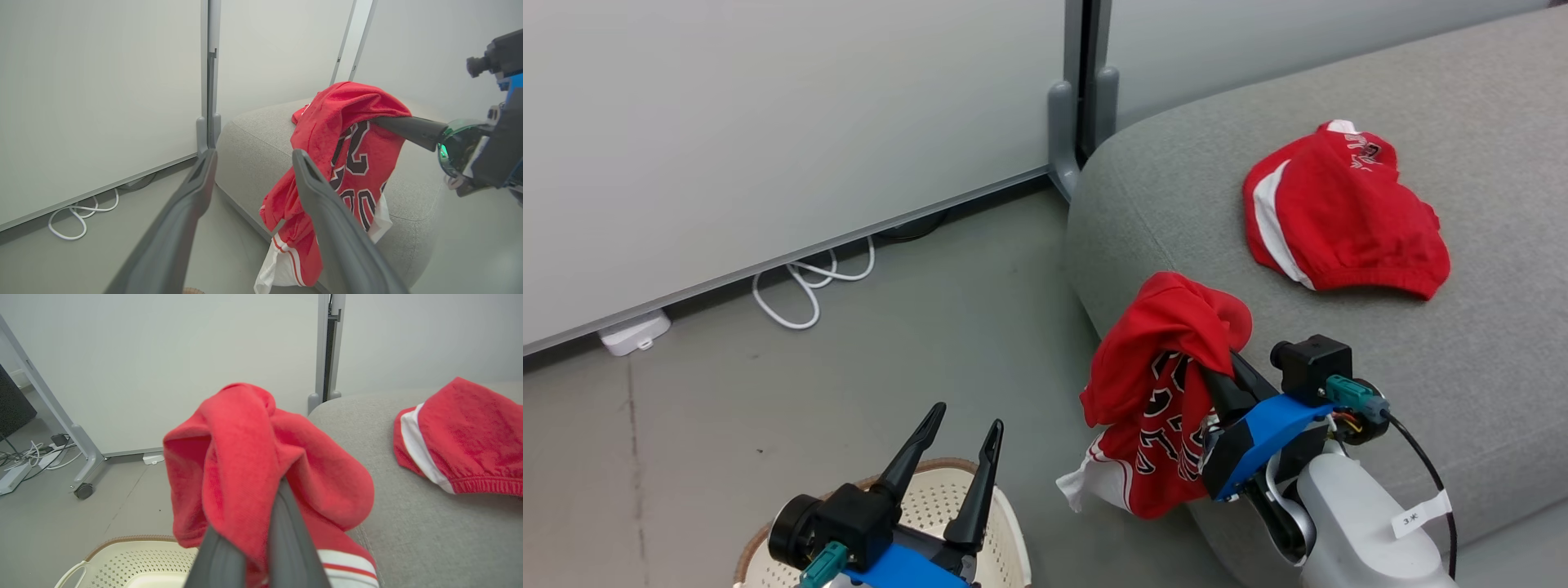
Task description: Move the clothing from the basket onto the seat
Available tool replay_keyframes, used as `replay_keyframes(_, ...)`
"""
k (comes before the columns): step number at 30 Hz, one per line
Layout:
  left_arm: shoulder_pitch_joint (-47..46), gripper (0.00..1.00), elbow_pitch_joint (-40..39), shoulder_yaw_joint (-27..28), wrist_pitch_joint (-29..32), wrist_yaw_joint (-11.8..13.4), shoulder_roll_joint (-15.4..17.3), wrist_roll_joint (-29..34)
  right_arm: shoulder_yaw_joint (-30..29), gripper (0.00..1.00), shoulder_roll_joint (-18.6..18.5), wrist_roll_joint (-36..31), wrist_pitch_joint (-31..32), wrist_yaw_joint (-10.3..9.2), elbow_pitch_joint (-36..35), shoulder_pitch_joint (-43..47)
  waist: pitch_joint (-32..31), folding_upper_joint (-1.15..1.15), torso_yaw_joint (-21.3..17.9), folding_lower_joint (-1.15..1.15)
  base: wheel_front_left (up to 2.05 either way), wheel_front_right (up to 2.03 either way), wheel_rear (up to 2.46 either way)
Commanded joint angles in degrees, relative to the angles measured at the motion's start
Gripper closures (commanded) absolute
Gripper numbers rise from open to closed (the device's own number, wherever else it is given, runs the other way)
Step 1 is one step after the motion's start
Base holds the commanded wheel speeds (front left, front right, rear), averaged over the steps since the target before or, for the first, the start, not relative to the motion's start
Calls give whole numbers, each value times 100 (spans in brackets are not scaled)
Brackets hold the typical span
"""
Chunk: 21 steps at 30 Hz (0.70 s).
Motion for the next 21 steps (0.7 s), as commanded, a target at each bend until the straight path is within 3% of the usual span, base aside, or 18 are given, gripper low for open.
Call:
replay_keyframes(1, -109, 0, -18, -3, -27, -12, 33, -18, -14, 100, 17, -34, -31, 3, -30, -55, 68, 0, -273, 0, 0, 0, 0)
replay_keyframes(10, -117, 0, -36, -52, -27, -12, 91, -11, -22, 100, 52, -44, -48, 3, -49, -19, 140, 0, -900, 0, 0, 0, 0)
replay_keyframes(21, -185, 0, -46, -127, -27, -12, 140, -23, -60, 100, 65, -15, -56, 3, -64, 40, 233, 0, -1376, 0, 0, 0, 0)
